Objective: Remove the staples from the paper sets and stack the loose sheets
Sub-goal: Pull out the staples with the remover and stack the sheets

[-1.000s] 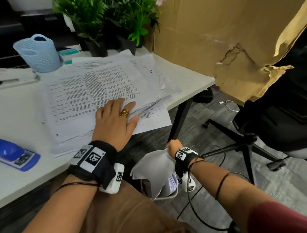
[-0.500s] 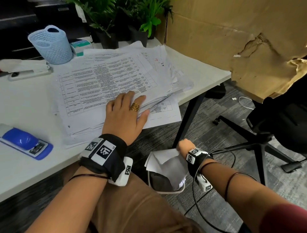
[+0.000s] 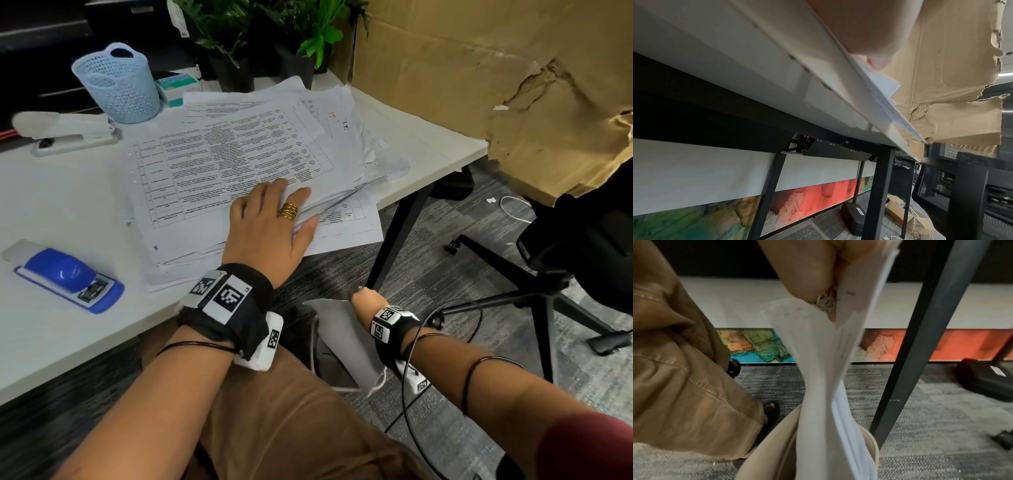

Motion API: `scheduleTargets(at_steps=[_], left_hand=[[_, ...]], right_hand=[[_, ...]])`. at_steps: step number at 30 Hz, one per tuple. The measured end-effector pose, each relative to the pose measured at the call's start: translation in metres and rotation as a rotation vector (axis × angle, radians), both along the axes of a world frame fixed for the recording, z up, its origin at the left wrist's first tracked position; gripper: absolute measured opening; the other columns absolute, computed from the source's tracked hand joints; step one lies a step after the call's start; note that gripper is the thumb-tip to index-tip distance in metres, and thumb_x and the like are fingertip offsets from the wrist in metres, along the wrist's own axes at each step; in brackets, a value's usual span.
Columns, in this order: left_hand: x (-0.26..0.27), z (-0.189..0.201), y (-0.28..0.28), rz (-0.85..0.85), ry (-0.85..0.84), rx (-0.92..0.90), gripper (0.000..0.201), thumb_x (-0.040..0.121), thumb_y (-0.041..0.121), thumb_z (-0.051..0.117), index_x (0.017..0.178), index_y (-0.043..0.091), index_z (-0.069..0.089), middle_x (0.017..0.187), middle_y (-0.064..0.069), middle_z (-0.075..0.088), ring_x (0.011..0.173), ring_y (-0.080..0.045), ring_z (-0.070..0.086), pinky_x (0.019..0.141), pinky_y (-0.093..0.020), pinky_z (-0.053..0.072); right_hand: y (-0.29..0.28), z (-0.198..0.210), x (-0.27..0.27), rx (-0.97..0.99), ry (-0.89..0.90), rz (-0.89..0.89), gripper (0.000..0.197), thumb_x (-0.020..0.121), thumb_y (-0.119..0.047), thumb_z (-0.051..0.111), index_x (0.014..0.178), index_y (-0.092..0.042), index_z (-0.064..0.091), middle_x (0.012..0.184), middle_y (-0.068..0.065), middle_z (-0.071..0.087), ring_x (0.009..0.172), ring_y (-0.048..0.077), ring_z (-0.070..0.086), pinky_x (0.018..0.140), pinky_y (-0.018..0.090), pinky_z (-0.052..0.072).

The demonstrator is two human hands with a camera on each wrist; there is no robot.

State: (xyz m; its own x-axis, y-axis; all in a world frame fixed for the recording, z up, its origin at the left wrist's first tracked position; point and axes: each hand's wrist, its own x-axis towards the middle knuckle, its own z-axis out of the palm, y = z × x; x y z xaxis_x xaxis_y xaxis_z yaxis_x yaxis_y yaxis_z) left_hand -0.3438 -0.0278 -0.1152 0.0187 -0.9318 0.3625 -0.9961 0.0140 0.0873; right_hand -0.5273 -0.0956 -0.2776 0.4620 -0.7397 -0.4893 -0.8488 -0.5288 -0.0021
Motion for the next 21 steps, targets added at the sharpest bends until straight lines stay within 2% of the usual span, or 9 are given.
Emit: scheduleTargets(at_steps=[4,6,7,9,11,12,14,18,21], left_hand=[[0.001,-0.002,0.000,-0.004,0.005,-0.011,0.055,0.094,0.048,0.022,0.134,0.021,0.048,0.136,-0.010,0.047,0.125,-0.032,0.041,0.096,-0.046,0.032],[0.002,-0.003,0.000,-0.005,0.002,-0.018,0.055,0.094,0.048,0.022,0.134,0.021,0.048,0.136,-0.010,0.047,0.124,-0.032,0.041,0.095,-0.046,0.032],[0.002,-0.003,-0.001,-0.005,0.000,-0.021,0.055,0.094,0.048,0.023,0.134,0.021,0.048,0.135,-0.010,0.048,0.124,-0.033,0.041,0.095,-0.046,0.032],[0.002,-0.004,-0.002,-0.005,-0.005,-0.024,0.054,0.094,0.048,0.023,0.133,0.021,0.049,0.135,-0.010,0.048,0.123,-0.033,0.042,0.095,-0.046,0.033],[0.002,-0.004,-0.002,-0.004,-0.014,-0.027,0.054,0.094,0.047,0.024,0.133,0.021,0.049,0.134,-0.010,0.049,0.122,-0.033,0.043,0.094,-0.046,0.033],[0.002,-0.004,-0.002,-0.005,-0.019,-0.025,0.054,0.094,0.047,0.023,0.133,0.021,0.049,0.134,-0.010,0.049,0.122,-0.032,0.043,0.094,-0.046,0.033],[0.001,-0.004,-0.001,-0.007,-0.019,-0.018,0.054,0.094,0.048,0.023,0.132,0.021,0.049,0.134,-0.010,0.049,0.122,-0.032,0.043,0.094,-0.045,0.032],[0.001,-0.001,0.000,0.018,-0.010,0.022,0.059,0.092,0.052,0.018,0.135,0.024,0.046,0.140,-0.011,0.044,0.126,-0.031,0.039,0.096,-0.043,0.027],[0.002,0.003,0.001,0.041,0.005,0.103,0.068,0.087,0.059,0.008,0.139,0.030,0.040,0.146,-0.007,0.036,0.129,-0.028,0.033,0.101,-0.041,0.022]], right_hand=[[-0.001,-0.001,-0.002,0.007,-0.093,-0.051,0.034,0.092,0.007,0.033,0.121,0.007,0.050,0.123,0.023,0.054,0.112,0.035,0.057,0.090,0.038,0.045],[0.002,-0.007,-0.004,0.063,-0.111,-0.065,0.036,0.094,0.003,0.034,0.128,0.006,0.043,0.126,0.024,0.050,0.114,0.037,0.054,0.091,0.039,0.043],[0.005,-0.014,-0.006,0.102,-0.107,-0.070,0.037,0.096,-0.004,0.036,0.133,0.004,0.038,0.129,0.024,0.048,0.116,0.037,0.053,0.092,0.040,0.042],[0.013,-0.030,-0.009,0.164,-0.094,-0.066,0.051,0.098,-0.027,0.043,0.140,-0.004,0.028,0.134,0.021,0.044,0.118,0.037,0.050,0.092,0.041,0.043],[0.016,-0.036,-0.010,0.120,-0.092,-0.040,0.069,0.093,-0.049,0.044,0.146,-0.013,0.018,0.139,0.016,0.039,0.123,0.035,0.046,0.094,0.043,0.043],[0.016,-0.034,-0.009,0.077,-0.113,-0.024,0.072,0.092,-0.054,0.043,0.147,-0.015,0.017,0.140,0.014,0.038,0.124,0.034,0.044,0.095,0.043,0.043],[0.013,-0.023,-0.004,0.008,-0.176,0.004,0.069,0.092,-0.054,0.042,0.144,-0.014,0.021,0.138,0.013,0.039,0.124,0.033,0.043,0.094,0.043,0.043],[0.013,0.018,0.006,-0.038,-0.209,0.030,0.050,0.095,-0.039,0.044,0.134,-0.009,0.038,0.131,0.015,0.047,0.116,0.034,0.050,0.091,0.041,0.046],[0.020,0.054,0.010,-0.100,-0.253,0.036,0.041,0.096,-0.034,0.043,0.127,-0.008,0.045,0.125,0.015,0.052,0.112,0.033,0.055,0.088,0.039,0.047]])
